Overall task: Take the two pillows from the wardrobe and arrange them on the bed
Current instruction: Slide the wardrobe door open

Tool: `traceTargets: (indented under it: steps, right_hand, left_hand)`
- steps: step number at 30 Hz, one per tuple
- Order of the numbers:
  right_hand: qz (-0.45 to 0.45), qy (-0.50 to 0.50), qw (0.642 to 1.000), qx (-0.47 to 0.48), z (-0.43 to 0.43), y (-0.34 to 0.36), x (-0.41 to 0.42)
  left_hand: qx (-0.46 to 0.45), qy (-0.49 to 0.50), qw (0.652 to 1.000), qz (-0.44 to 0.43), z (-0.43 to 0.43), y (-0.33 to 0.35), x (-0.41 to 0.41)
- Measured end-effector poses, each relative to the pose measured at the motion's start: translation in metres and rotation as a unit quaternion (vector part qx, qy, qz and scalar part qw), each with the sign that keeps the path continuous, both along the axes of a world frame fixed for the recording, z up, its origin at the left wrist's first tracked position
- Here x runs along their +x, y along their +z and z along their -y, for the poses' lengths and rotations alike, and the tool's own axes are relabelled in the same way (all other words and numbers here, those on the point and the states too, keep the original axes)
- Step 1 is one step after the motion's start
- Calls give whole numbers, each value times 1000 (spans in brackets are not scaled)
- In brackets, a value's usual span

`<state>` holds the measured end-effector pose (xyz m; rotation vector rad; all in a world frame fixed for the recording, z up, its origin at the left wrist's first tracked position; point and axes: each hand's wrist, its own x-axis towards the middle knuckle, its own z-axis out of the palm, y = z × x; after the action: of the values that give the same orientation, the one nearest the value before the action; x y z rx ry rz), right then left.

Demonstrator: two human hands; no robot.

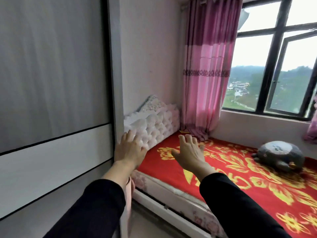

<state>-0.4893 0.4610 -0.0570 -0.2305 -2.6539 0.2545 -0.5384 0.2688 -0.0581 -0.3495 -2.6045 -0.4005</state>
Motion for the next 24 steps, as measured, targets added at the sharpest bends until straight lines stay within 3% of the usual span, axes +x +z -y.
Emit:
traceTargets:
  steps: [7,14,19,24]
  right_hand:
    - [-16,139,990,0,57,-20,-109]
    - [-77,249,965,37,126,-14,-188]
    - [-135,363,916,102,168,-2,-228]
    - [-185,423,856,231,201,6,-268]
  left_hand:
    - [-36,130,990,-48,74,-18,-67]
    - [-78,187,974,-99,138,-24,-107]
    - [-113,229,958,-133,169,-27,-120]
    - [-191,301,910,-210,199,-46,-131]
